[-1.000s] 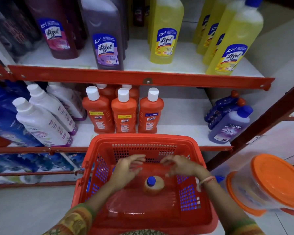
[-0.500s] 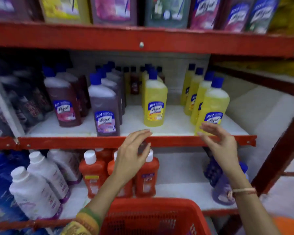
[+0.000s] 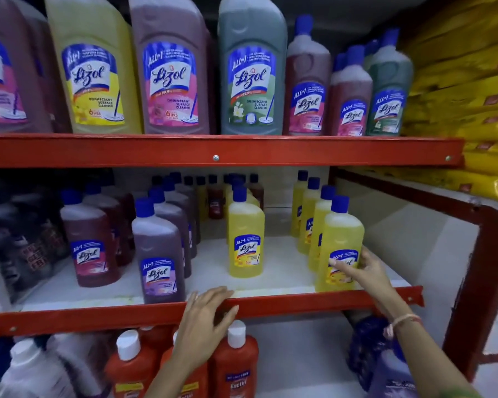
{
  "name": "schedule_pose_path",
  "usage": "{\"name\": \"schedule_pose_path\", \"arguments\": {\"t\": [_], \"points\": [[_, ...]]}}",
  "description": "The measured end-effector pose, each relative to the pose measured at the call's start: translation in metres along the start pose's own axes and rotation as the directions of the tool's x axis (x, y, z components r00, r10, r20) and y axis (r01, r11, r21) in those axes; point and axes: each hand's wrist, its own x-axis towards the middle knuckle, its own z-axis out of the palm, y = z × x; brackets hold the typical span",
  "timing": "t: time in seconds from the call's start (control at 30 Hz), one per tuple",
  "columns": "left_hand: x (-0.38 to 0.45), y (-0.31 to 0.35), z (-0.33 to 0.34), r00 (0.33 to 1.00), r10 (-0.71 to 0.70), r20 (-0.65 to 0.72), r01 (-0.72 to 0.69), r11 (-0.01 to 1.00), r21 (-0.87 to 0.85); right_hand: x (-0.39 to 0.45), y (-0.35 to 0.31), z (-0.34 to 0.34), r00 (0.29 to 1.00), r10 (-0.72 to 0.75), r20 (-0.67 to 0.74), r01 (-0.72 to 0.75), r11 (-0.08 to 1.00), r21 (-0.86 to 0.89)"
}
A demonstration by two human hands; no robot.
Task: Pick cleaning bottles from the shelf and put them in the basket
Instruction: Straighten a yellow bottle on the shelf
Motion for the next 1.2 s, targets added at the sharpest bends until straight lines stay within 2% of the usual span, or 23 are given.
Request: {"name": "schedule_pose_path", "arguments": {"t": [0.1, 0.27, 0.37, 0.47, 0.53, 0.6, 0.7, 0.87, 0.93, 0.97, 1.07, 1.13, 1.2], "points": [[-0.006, -0.004, 0.001, 1.0, 0.025, 0.017, -0.025, 1.0, -0.006, 0.004, 0.002, -0.001, 0.998, 0.022, 0.065, -0.02, 0.999, -0.031], [-0.006, 0.001, 0.004, 1.0, 0.012, 0.009, -0.012, 1.0, -0.002, 0.001, 0.004, 0.016, 0.998, -0.03, -0.058, 0.037, 0.993, 0.113], [-0.008, 0.001, 0.004, 1.0, 0.016, 0.009, -0.016, 1.0, -0.006, -0.003, -0.002, 0.029, 0.982, -0.095, -0.162, 0.11, 0.99, 0.092], [-0.007, 0.0, 0.001, 0.999, 0.011, 0.038, -0.011, 1.0, -0.014, -0.009, -0.019, 0.042, 0.922, -0.281, -0.268, 0.241, 0.955, -0.173], [-0.006, 0.0, -0.001, 0.998, 0.009, 0.059, -0.008, 1.0, -0.016, -0.015, -0.03, 0.05, 0.832, -0.476, -0.287, 0.332, 0.839, -0.431], [-0.006, 0.001, -0.003, 0.997, 0.011, 0.073, -0.011, 1.0, -0.007, -0.024, -0.041, 0.057, 0.756, -0.603, -0.254, 0.376, 0.719, -0.585], [-0.006, 0.001, -0.006, 0.996, 0.015, 0.091, -0.016, 1.0, 0.001, -0.039, -0.053, 0.066, 0.698, -0.682, -0.217, 0.405, 0.626, -0.666], [-0.006, 0.001, -0.009, 0.991, 0.012, 0.132, -0.012, 1.0, 0.0, -0.057, -0.066, 0.076, 0.647, -0.746, -0.157, 0.475, 0.555, -0.683], [-0.005, 0.001, -0.01, 0.99, 0.011, 0.141, -0.011, 1.0, -0.001, -0.061, -0.07, 0.076, 0.67, -0.725, -0.159, 0.503, 0.601, -0.622], [-0.005, 0.001, -0.01, 0.989, 0.013, 0.144, -0.012, 1.0, -0.002, -0.062, -0.072, 0.076, 0.703, -0.691, -0.169, 0.514, 0.658, -0.551], [-0.006, 0.0, -0.01, 0.99, 0.017, 0.142, -0.016, 1.0, -0.011, -0.064, -0.08, 0.071, 0.859, -0.5, -0.113, 0.489, 0.865, -0.111], [-0.006, -0.001, -0.009, 0.989, 0.025, 0.143, -0.024, 1.0, -0.005, -0.065, -0.081, 0.067, 0.908, -0.418, -0.009, 0.413, 0.895, 0.166], [-0.006, -0.002, -0.008, 0.989, 0.036, 0.14, -0.038, 0.999, 0.01, -0.064, -0.079, 0.064, 0.924, -0.373, 0.082, 0.329, 0.886, 0.328]]}}
